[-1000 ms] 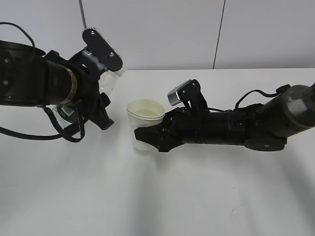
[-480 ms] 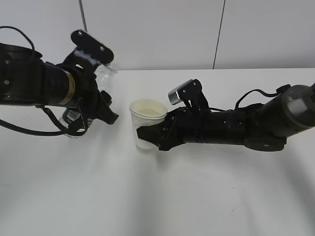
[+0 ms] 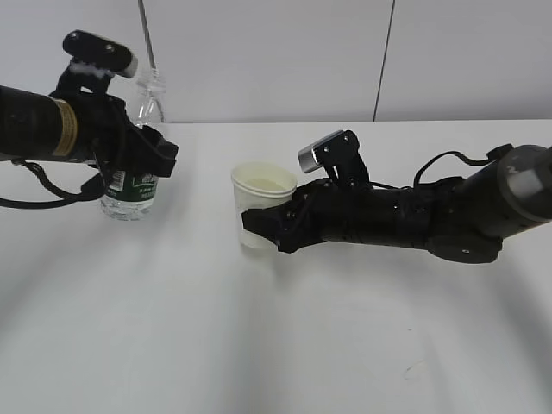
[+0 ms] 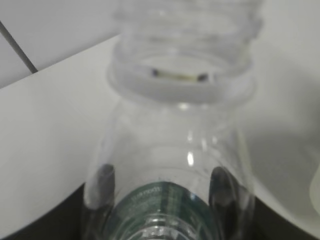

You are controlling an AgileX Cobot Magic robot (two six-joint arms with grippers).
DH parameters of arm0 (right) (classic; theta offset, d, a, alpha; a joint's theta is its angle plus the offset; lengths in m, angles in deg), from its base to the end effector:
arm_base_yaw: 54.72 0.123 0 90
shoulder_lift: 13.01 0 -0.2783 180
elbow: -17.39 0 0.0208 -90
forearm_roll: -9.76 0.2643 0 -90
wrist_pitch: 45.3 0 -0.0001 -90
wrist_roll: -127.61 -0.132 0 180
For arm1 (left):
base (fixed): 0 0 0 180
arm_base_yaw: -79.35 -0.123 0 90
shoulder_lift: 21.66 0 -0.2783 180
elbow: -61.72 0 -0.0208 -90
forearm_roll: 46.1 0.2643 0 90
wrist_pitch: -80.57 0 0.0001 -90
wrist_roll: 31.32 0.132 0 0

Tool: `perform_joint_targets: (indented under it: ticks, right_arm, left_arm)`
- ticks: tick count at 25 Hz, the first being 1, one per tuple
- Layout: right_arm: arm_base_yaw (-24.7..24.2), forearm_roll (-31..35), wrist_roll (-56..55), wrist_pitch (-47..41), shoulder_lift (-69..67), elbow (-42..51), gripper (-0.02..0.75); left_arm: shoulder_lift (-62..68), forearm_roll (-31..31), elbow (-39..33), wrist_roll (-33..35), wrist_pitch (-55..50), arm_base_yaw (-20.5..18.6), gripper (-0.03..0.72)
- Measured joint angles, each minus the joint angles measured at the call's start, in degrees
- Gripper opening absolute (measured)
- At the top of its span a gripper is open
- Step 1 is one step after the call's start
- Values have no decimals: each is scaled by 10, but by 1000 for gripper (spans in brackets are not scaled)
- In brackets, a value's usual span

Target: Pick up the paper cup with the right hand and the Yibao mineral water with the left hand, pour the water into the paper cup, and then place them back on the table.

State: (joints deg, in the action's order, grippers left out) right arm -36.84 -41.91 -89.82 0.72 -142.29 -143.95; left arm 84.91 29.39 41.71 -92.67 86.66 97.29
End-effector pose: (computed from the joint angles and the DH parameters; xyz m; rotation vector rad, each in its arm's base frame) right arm 0.3889 0.2037 0.0790 -0.7512 1.8620 0.7572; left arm 0.3873 -0.1396 0.1735 0.6576 2.0813 -0.1507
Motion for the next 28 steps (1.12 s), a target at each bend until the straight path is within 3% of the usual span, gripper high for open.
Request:
perform_joint_targets:
  ticks: [6, 11, 17, 28]
  right_arm:
    - [0, 50, 22, -3, 0, 0, 503]
    - [0, 104, 54, -3, 0, 0, 503]
    - [0, 213, 133, -3, 0, 0, 503]
    - [0, 454, 303, -14, 0, 0, 503]
  left_arm:
    - [1, -1, 0, 5, 137, -81, 369]
    - [20, -66, 0, 72, 201, -120, 369]
    - [65, -166, 0, 182, 243, -125, 369]
    - [124, -263, 0, 277, 297, -126, 369]
